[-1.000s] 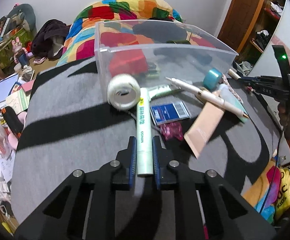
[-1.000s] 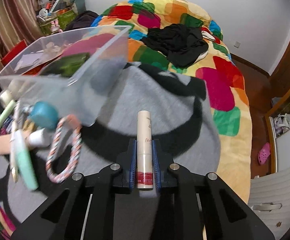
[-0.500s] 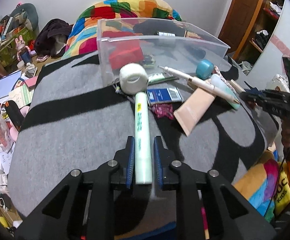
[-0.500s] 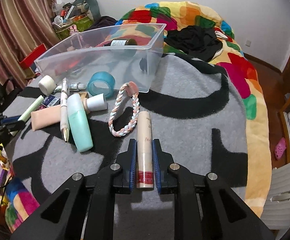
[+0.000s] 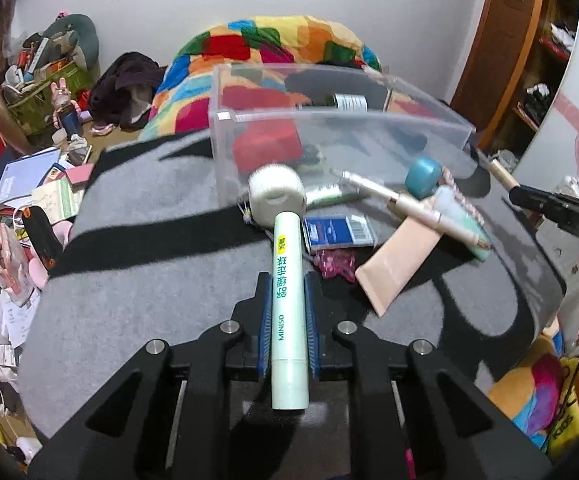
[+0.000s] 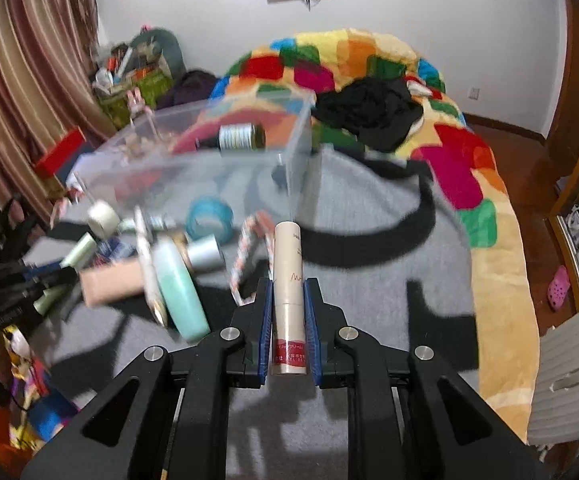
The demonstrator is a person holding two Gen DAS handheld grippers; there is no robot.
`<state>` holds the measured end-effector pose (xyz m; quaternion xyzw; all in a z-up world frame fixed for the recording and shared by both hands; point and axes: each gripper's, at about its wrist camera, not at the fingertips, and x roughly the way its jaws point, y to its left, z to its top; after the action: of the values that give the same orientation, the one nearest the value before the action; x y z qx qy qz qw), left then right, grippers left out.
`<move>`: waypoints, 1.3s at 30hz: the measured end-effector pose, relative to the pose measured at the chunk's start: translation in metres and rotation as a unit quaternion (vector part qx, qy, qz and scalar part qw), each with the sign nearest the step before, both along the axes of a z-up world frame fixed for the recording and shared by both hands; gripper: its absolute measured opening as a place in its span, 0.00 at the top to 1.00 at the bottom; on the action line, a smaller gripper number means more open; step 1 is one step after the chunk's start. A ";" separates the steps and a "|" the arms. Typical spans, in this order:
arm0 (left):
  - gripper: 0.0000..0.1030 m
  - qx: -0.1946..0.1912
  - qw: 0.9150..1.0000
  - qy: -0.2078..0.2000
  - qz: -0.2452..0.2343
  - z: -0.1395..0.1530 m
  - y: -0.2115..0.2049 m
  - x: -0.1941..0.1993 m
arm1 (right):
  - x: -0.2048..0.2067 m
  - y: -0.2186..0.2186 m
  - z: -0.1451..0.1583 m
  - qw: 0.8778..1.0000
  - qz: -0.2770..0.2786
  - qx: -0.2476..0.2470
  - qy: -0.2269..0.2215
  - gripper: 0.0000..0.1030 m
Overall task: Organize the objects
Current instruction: 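Carry both tubes over the clear box and open both tools to drop them in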
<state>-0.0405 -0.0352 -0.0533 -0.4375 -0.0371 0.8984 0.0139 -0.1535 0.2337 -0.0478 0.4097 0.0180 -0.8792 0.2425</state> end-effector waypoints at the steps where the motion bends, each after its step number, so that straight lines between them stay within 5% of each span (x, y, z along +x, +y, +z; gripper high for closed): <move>1: 0.86 0.002 1.000 0.006 0.001 0.005 -0.001 0.000 | -0.002 -0.002 0.006 1.000 0.001 -0.006 0.005 0.87; 16: 0.86 0.015 0.997 0.071 0.018 0.060 -0.011 -0.052 | -0.026 -0.055 0.050 0.998 0.026 -0.019 0.059 0.87; 39: 0.86 0.014 0.999 -0.027 -0.023 0.035 -0.002 -0.139 | -0.105 -0.108 -0.003 0.999 0.034 0.033 -0.024 0.87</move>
<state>-0.1791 -0.0373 -0.0187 -0.4621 -0.0401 0.8851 0.0394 -0.2589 0.1258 -0.0507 0.4378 0.0554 -0.8592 0.2590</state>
